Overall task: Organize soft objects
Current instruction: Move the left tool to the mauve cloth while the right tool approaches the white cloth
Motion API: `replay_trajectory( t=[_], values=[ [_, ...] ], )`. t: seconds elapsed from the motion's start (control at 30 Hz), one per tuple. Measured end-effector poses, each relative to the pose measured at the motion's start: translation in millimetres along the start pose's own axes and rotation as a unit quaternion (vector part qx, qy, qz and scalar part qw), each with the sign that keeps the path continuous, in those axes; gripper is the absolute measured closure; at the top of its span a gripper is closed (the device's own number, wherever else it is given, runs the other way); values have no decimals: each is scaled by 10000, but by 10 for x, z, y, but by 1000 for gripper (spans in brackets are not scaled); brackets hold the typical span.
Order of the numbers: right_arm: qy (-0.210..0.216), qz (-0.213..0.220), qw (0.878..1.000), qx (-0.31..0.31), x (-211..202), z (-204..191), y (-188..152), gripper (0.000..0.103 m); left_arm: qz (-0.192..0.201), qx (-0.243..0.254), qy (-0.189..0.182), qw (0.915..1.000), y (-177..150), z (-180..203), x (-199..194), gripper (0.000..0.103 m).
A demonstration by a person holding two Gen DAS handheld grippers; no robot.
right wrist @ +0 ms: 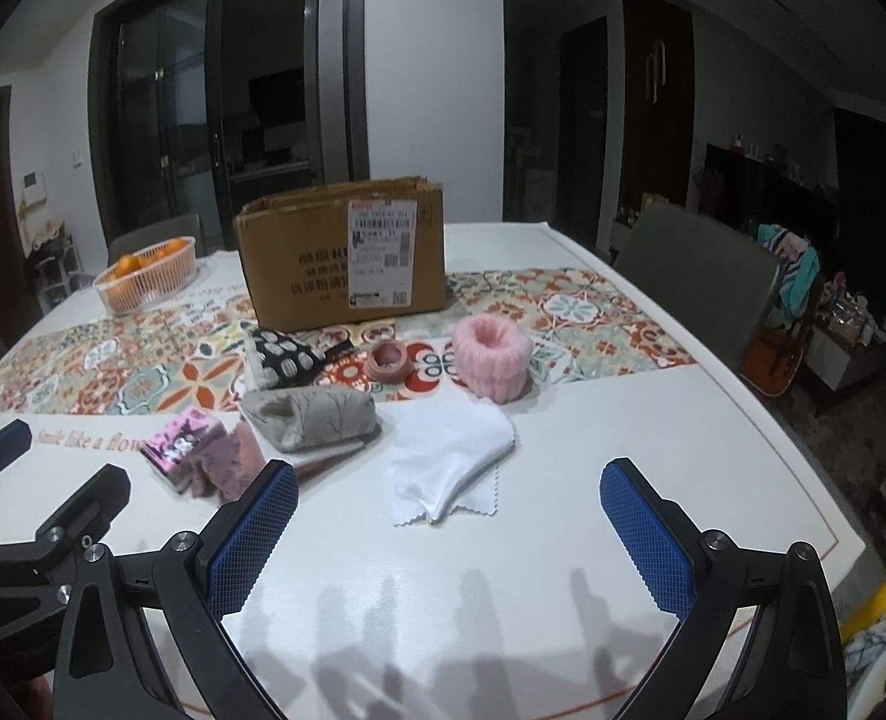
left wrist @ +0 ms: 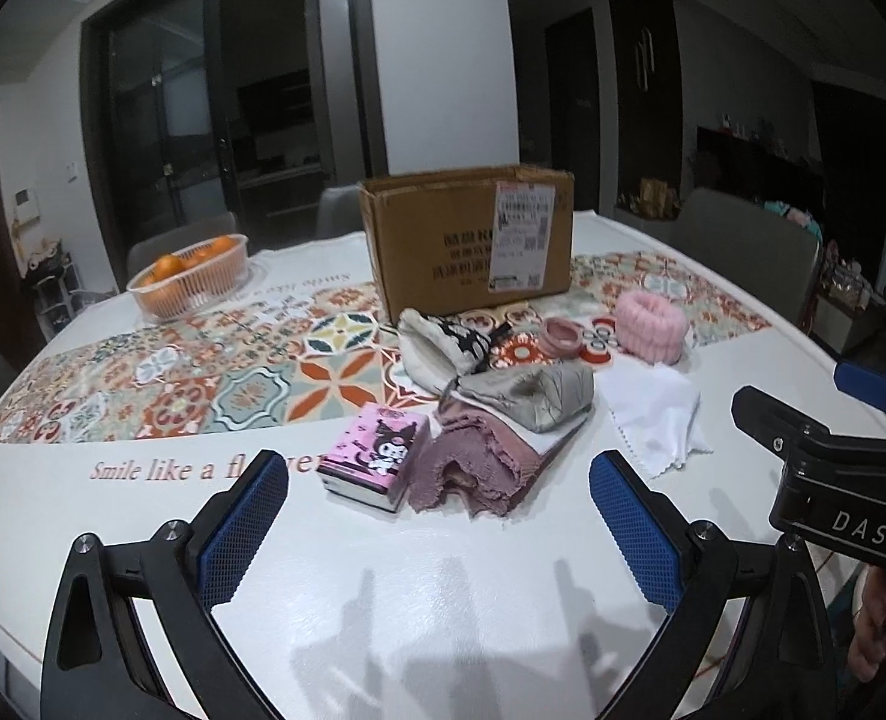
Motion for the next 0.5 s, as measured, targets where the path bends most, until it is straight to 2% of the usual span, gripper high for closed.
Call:
replay_trajectory(
  t=[0.3,0.5],
  values=[
    [100,-308,9995,-4,473,22,30,2,-388,136,-274,9988,36,88,508,15],
    [204,-524,9984,27,745,36,63,6,-657,188,-390,9969,37,141,789,19]
  ],
)
Point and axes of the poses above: each gripper's, at about its wrist camera, not at the fingertips, and x roughly the way its jaws point, z to its right, y to its top, the point moved 2 cm from there along x, roughly the way its jaws point, and after that the axes turned 3 degrees about -z, right-handed, at the moved point
